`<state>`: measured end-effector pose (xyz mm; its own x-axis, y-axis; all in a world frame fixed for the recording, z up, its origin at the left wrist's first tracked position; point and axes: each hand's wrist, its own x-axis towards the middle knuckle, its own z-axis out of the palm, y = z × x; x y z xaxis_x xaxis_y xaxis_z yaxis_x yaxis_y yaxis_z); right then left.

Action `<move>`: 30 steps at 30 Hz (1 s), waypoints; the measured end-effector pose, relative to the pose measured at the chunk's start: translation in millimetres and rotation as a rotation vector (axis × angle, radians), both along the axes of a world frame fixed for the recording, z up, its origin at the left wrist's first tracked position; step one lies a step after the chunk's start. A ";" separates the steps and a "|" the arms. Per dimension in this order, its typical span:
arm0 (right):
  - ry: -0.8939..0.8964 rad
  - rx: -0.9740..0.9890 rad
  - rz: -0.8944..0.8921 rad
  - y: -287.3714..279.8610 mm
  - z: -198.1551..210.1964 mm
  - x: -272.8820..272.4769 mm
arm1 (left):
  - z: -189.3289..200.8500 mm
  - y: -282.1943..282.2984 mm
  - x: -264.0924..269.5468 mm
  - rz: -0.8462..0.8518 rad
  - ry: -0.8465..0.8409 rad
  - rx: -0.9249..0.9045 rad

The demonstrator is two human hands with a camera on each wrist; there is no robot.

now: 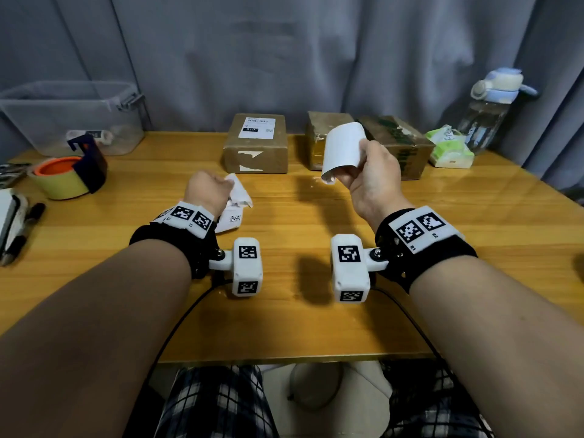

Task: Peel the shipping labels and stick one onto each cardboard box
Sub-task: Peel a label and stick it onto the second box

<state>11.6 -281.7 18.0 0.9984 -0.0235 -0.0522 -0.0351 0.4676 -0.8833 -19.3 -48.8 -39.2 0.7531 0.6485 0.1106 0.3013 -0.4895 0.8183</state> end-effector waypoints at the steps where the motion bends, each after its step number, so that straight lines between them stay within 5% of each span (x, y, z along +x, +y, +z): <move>1: 0.003 -0.014 0.008 0.1 -0.7 -0.1 | 0.4 0.0 -1.4 0.026 0.033 0.051; 5: 0.019 -0.021 0.044 1.5 -1.0 0.9 | 14.1 -9.9 -5.6 0.116 0.020 0.119; 9: 0.027 -0.014 0.091 7.3 -0.3 0.1 | 39.6 -45.0 -10.7 -0.264 -0.271 0.220; 13: 0.004 0.033 0.123 15.4 3.2 -6.6 | 54.6 -77.2 -12.7 -0.466 -0.247 0.471; 19: -0.008 0.018 0.188 20.9 7.3 -11.5 | 48.8 -94.6 -12.9 -0.365 -0.301 0.685; 26: -0.029 0.055 0.248 21.7 5.0 -13.2 | 52.1 -93.1 -10.9 -0.283 -0.407 0.568; 30: -0.043 -0.099 0.250 19.4 -1.0 -11.9 | 55.5 -92.1 -7.4 -0.304 -0.347 0.297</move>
